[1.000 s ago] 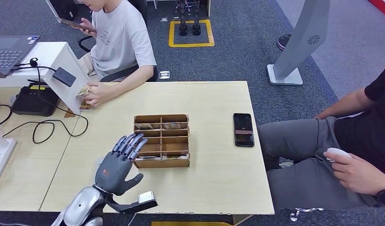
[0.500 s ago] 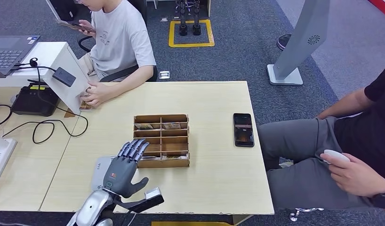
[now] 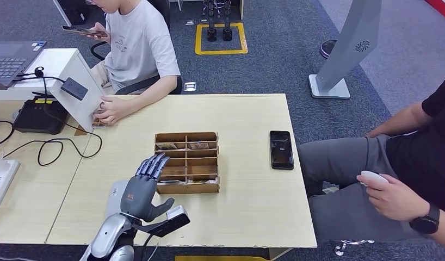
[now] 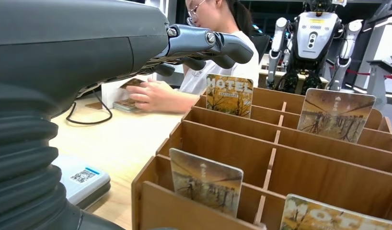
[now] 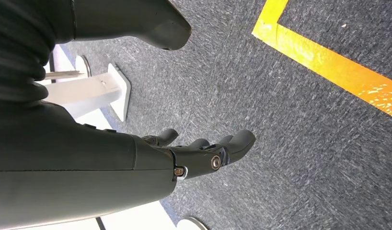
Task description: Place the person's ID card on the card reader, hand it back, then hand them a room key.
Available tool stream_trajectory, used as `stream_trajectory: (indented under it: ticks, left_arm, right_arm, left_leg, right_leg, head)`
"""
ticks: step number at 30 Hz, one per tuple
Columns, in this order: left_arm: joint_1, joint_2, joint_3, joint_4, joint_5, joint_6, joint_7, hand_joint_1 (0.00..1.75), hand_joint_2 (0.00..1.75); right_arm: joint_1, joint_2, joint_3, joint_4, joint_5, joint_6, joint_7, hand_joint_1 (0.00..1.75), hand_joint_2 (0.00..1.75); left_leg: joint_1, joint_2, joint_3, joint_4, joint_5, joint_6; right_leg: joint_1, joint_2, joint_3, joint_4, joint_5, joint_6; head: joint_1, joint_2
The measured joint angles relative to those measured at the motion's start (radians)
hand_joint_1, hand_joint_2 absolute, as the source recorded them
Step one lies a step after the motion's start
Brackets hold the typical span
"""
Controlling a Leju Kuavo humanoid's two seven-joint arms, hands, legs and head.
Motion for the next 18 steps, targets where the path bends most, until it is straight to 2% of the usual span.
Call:
stream_trajectory:
  ticks: [18]
  left_arm:
    - [-0.016,-0.032,0.032,0.103,-0.021,0.014,0.023,0.0,1.75]
  right_arm:
    - [-0.001,0.0,0.0,0.0,0.012,0.004,0.001,0.0,1.75]
  left_leg:
    - [0.0,0.0,0.0,0.0,0.0,0.0]
  right_leg:
    - [0.0,0.0,0.0,0.0,0.0,0.0]
  head:
    - [0.0,0.0]
